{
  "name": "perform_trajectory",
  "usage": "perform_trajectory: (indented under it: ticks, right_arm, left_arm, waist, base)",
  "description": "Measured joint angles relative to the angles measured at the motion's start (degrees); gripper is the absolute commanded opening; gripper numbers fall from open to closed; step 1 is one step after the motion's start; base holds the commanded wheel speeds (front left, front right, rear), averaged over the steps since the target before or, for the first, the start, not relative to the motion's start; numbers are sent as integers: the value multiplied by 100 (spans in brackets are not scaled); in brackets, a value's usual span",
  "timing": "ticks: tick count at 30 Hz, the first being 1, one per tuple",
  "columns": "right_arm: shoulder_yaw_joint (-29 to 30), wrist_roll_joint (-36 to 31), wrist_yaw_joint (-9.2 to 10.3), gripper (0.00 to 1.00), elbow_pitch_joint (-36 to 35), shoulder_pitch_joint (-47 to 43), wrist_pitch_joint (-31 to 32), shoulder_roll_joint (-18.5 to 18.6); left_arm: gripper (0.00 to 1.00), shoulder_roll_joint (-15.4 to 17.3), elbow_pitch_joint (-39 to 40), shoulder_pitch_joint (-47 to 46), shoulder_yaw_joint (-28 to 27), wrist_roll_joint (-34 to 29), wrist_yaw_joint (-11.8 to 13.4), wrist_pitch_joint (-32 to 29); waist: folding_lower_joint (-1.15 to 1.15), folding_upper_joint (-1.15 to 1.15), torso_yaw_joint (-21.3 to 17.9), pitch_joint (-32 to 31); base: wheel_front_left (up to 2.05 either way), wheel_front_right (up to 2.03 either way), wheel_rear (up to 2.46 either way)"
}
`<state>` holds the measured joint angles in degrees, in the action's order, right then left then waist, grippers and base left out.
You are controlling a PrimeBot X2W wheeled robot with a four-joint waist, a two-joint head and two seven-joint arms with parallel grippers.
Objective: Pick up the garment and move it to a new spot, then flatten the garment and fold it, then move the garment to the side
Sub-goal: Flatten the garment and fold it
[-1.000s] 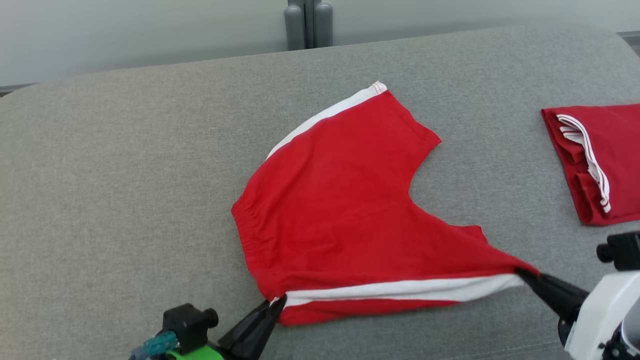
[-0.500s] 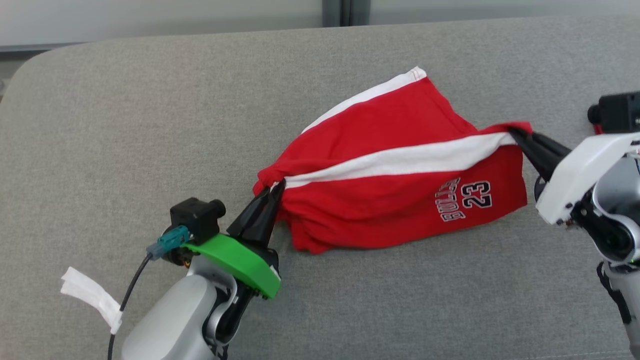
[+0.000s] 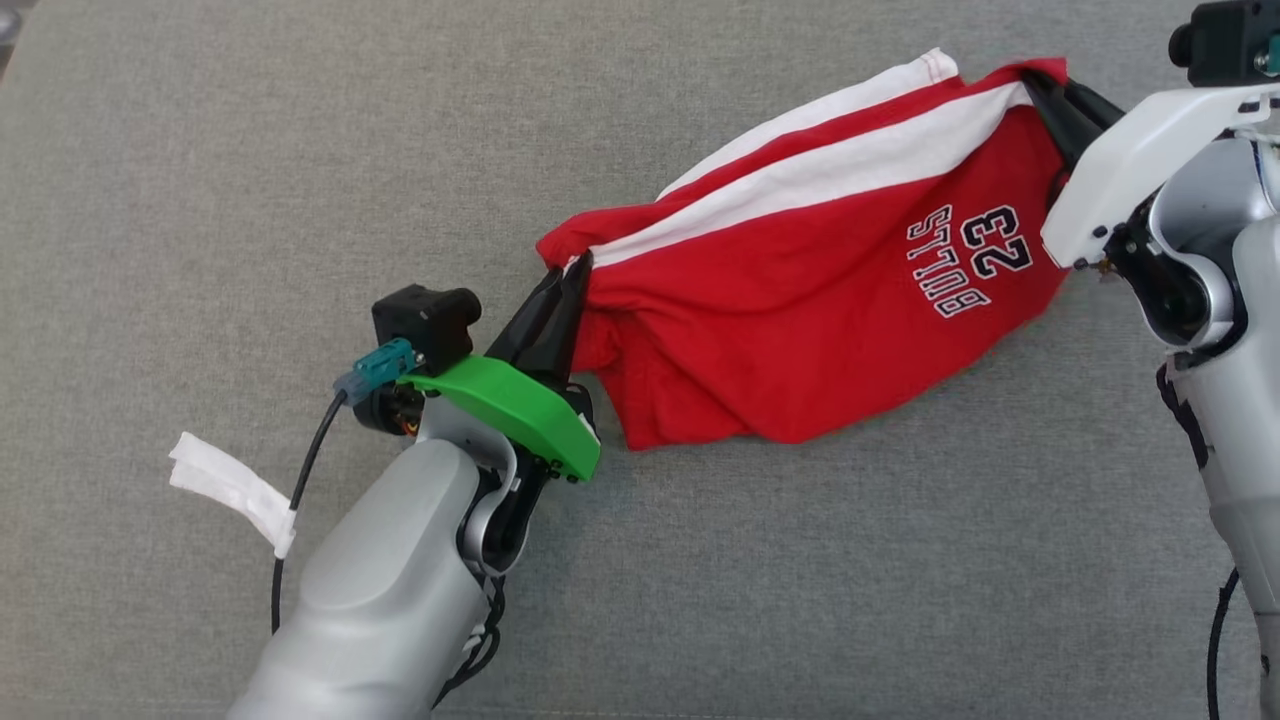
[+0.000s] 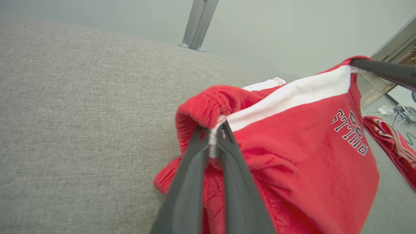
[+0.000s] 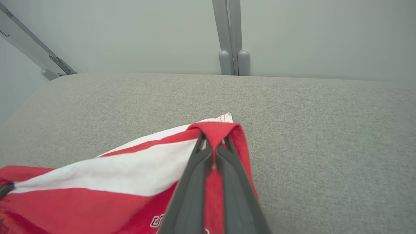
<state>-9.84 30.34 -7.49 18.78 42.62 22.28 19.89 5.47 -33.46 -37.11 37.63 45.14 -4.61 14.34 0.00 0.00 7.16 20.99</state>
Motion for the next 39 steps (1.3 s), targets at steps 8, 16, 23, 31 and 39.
perform_trajectory:
  ticks: [8,16,23,31,39]
  right_arm:
    - [-199,-120,0,11,873,542,-514,-170]
    - [-226,-219,0,100,1614,752,-965,-218]
    - [-319,-86,0,100,1889,751,-1179,-250]
    - [-456,140,0,100,2012,405,-824,-32]
    - [-304,170,0,100,2207,231,-421,101]
  left_arm:
    - [23,-176,-305,-250,-51,79,-47,43]
    - [100,-247,-348,-275,-46,172,-129,63]
    - [100,-246,-226,93,-296,38,-136,69]
    - [100,-23,724,1084,-1173,-724,-137,69]
    - [100,18,1890,2043,-2325,-1909,-155,70]
  waist:
    - [0,0,236,236]
    - [0,0,303,177]
    - [0,0,291,-67]
    - [0,0,256,-498]
    - [0,0,318,-725]
  base:
    - [0,0,0]
    - [0,0,0]
    - [0,0,0]
    - [0,0,0]
    - [0,0,0]
